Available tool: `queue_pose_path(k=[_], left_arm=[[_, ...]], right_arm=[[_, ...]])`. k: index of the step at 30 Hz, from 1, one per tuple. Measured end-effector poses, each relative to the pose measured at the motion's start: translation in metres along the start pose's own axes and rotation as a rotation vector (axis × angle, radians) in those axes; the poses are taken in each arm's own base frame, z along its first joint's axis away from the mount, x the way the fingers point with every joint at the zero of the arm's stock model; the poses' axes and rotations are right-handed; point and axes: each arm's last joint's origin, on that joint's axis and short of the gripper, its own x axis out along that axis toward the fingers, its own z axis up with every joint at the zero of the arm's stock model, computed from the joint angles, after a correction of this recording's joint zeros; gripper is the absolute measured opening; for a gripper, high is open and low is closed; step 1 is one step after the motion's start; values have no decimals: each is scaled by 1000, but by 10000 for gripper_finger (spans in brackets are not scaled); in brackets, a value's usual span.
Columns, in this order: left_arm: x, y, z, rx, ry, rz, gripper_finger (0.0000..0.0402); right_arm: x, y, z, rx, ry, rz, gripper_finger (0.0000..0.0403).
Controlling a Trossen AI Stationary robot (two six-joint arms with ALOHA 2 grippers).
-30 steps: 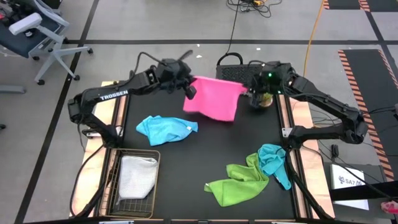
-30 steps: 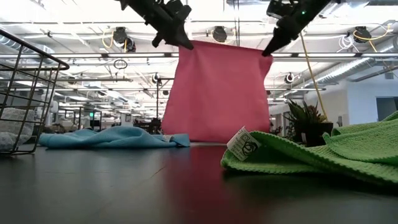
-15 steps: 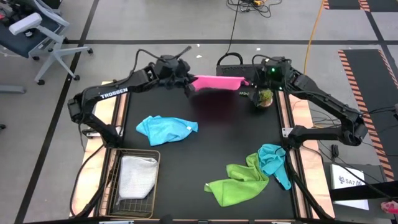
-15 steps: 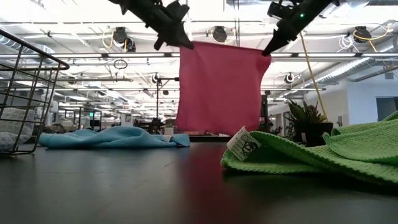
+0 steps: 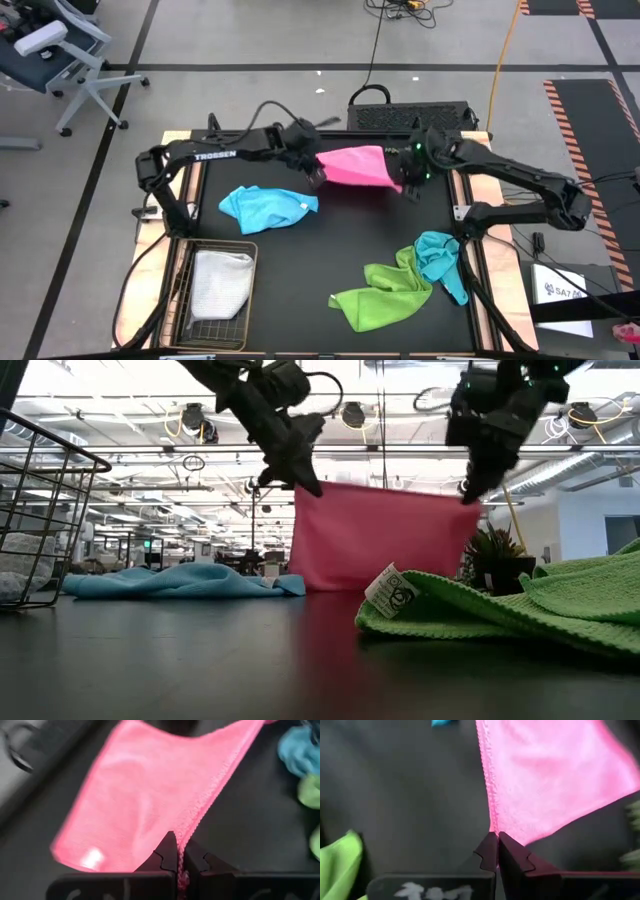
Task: Fold microfiber towels
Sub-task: Fold the pink microfiber cloth
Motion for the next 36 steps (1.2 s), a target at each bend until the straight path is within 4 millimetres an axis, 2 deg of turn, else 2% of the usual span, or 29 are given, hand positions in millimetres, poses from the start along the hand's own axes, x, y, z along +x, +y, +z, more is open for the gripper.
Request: queue_pose_path(k=[4, 9, 18, 23, 28, 32, 36], left_arm=[[12, -25, -13, -7, 94, -49, 1], [20, -62, -33, -11, 204, -76, 1], [19, -123, -63, -48, 273, -74, 1], [21, -145, -81, -40, 294, -16, 1], [24, -140, -81, -95, 249, 106, 1], [28, -116, -68, -196, 215, 169, 1], [31, -91, -56, -292, 217, 160, 1]], right_arm=[[22, 15, -16, 32, 63, 79, 0], [38, 34, -28, 63, 103, 166, 0], [41, 72, -34, 70, 171, 243, 0], [42, 96, -37, 53, 179, 284, 0], [44, 105, -33, 24, 76, 161, 0], [44, 100, -31, 26, 4, -5, 0], [44, 93, -28, 13, -37, -114, 0]])
